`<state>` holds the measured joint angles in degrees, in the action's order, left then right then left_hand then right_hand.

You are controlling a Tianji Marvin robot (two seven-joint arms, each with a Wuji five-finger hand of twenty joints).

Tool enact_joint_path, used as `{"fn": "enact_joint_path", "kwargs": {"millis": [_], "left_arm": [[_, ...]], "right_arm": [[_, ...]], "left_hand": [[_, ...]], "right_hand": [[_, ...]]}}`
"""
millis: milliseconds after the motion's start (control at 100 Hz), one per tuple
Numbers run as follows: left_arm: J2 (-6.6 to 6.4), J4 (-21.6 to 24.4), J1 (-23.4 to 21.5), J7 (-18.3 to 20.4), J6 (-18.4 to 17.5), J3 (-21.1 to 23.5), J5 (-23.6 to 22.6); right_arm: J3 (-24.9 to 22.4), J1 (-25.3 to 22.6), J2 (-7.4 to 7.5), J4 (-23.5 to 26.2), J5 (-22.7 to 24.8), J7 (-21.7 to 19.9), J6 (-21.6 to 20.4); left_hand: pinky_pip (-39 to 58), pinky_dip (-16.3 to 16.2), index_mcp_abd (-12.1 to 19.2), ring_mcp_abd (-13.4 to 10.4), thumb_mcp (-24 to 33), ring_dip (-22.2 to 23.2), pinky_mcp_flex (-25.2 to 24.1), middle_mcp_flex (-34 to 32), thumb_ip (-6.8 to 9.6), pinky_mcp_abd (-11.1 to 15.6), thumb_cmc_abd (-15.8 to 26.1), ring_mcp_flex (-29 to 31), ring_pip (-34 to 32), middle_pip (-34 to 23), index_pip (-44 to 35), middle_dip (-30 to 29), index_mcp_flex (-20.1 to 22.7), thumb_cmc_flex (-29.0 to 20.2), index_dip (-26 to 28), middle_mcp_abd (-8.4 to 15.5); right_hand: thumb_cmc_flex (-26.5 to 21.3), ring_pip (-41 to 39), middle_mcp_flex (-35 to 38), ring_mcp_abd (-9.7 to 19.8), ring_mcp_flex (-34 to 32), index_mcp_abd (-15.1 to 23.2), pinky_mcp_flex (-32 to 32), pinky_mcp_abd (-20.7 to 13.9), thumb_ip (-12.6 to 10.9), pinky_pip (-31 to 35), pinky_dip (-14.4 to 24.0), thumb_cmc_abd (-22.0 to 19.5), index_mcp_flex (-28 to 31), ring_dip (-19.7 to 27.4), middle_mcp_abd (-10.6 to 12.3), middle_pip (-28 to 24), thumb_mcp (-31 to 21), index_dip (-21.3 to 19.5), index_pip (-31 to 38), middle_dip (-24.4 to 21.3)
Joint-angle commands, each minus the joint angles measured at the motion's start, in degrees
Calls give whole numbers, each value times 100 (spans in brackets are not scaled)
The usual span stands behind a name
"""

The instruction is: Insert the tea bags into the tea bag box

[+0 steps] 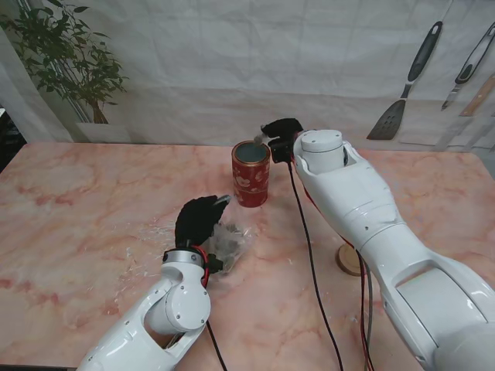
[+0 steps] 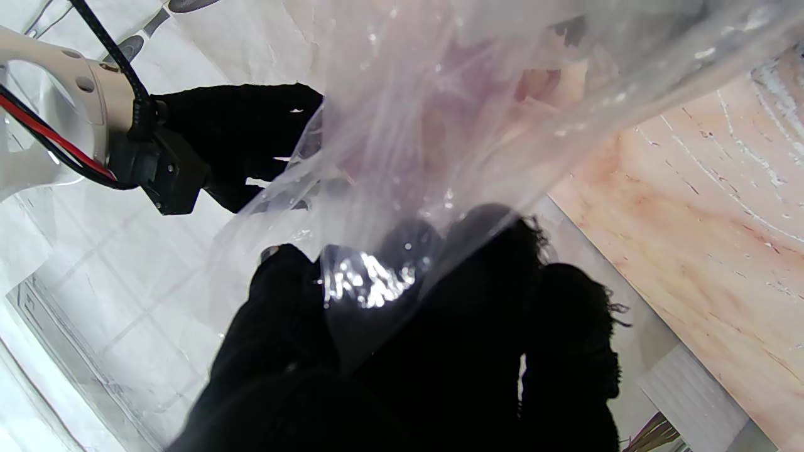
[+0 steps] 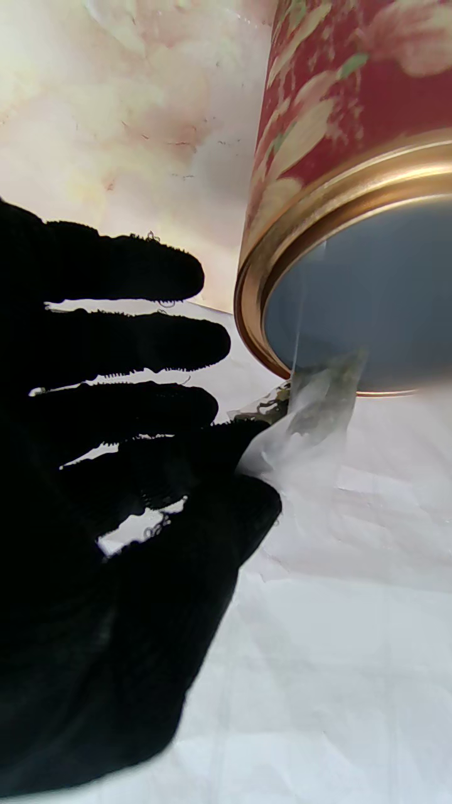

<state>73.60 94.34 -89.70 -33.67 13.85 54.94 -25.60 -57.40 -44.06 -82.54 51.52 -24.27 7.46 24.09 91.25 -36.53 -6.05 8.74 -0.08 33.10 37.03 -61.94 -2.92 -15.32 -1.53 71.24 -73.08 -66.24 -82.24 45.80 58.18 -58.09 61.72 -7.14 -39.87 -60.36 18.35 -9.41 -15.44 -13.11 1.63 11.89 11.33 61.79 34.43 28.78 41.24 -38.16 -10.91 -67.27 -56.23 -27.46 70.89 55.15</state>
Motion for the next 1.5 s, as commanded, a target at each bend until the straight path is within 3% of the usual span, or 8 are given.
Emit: {"fn": "enact_joint_path", "kwargs": {"millis": [0, 370, 580, 710, 810, 1040, 1290, 1490], "left_arm": [[5, 28, 22, 68, -19, 12, 31], [11, 79, -14, 34, 16, 51, 37], [7, 89, -15, 34, 15, 41, 16], [7, 94, -13, 40, 23, 41, 17], [3, 98, -13, 52, 30, 42, 10], [4, 103, -15, 52, 46, 54, 20], [6, 108, -1, 50, 92, 71, 10], [8, 116, 30, 57, 170, 83, -11]], "right_arm": [[12, 35, -53, -6, 5, -65, 32], [98, 123, -116, -42, 187, 101, 303], [100, 125, -94, -23, 156, -7, 363], [102, 116, -66, 13, 134, -91, 364], [111, 115, -52, 31, 138, -127, 366], [130, 126, -33, 55, 162, -180, 356], [10, -105, 105, 569, 215, -72, 434], [-136, -503, 361, 1348, 407, -168, 553]], "left_hand": [[201, 58, -102, 20, 44, 45, 96, 73, 149, 360, 329, 167, 103, 34, -275, -85, 77, -574, 84, 680], [200, 58, -102, 28, 46, 49, 95, 69, 150, 360, 325, 161, 98, 34, -275, -84, 77, -579, 84, 674], [188, 62, -120, 35, 45, 50, 94, 69, 151, 349, 326, 159, 98, 34, -268, -83, 74, -578, 82, 675], [187, 62, -120, 29, 44, 50, 94, 74, 150, 348, 324, 160, 97, 38, -268, -84, 74, -577, 82, 680], [187, 62, -113, 27, 45, 50, 94, 68, 150, 348, 327, 160, 97, 35, -271, -83, 77, -579, 85, 679], [187, 62, -117, 24, 44, 49, 94, 71, 150, 348, 325, 162, 97, 35, -272, -82, 78, -579, 87, 678], [187, 61, -117, 24, 46, 48, 94, 67, 151, 348, 326, 162, 97, 33, -271, -81, 78, -581, 89, 676], [187, 61, -117, 23, 45, 51, 94, 64, 151, 348, 322, 167, 90, 34, -271, -81, 78, -580, 89, 685]], "right_hand": [[101, -207, 116, 31, -158, 191, 25, -39, 12, 105, 103, 159, 162, -72, 87, -144, -104, 68, 123, 36], [264, -237, 211, 11, -265, 262, 83, 5, 116, 175, 88, 281, 265, -84, 95, -163, -95, 393, 41, 13], [845, -222, 160, 16, -210, 194, 44, -16, 214, 173, 52, 237, 346, -84, 86, -139, -75, 639, -263, -5], [1296, -204, 68, 32, -146, 85, 6, -22, 61, 156, 27, 154, 419, -86, 67, -116, -196, 644, -856, -11], [1698, -198, 23, 36, -107, 20, -18, -41, -435, 141, 24, 51, 506, -96, 43, -96, -297, 222, -1500, -7], [1832, -199, -17, 50, -90, 38, -26, -54, -451, 132, 27, 28, 492, -106, 52, -101, -250, 105, -1671, 9], [1706, -215, 10, 46, -119, 55, -15, -55, -453, 146, 42, 53, 506, -121, 44, -128, -258, 44, -1701, 21], [1549, -230, 47, 40, -157, 94, 8, -37, -348, 165, 59, 144, 518, -139, 42, -147, -251, 103, -1745, 28]]}}
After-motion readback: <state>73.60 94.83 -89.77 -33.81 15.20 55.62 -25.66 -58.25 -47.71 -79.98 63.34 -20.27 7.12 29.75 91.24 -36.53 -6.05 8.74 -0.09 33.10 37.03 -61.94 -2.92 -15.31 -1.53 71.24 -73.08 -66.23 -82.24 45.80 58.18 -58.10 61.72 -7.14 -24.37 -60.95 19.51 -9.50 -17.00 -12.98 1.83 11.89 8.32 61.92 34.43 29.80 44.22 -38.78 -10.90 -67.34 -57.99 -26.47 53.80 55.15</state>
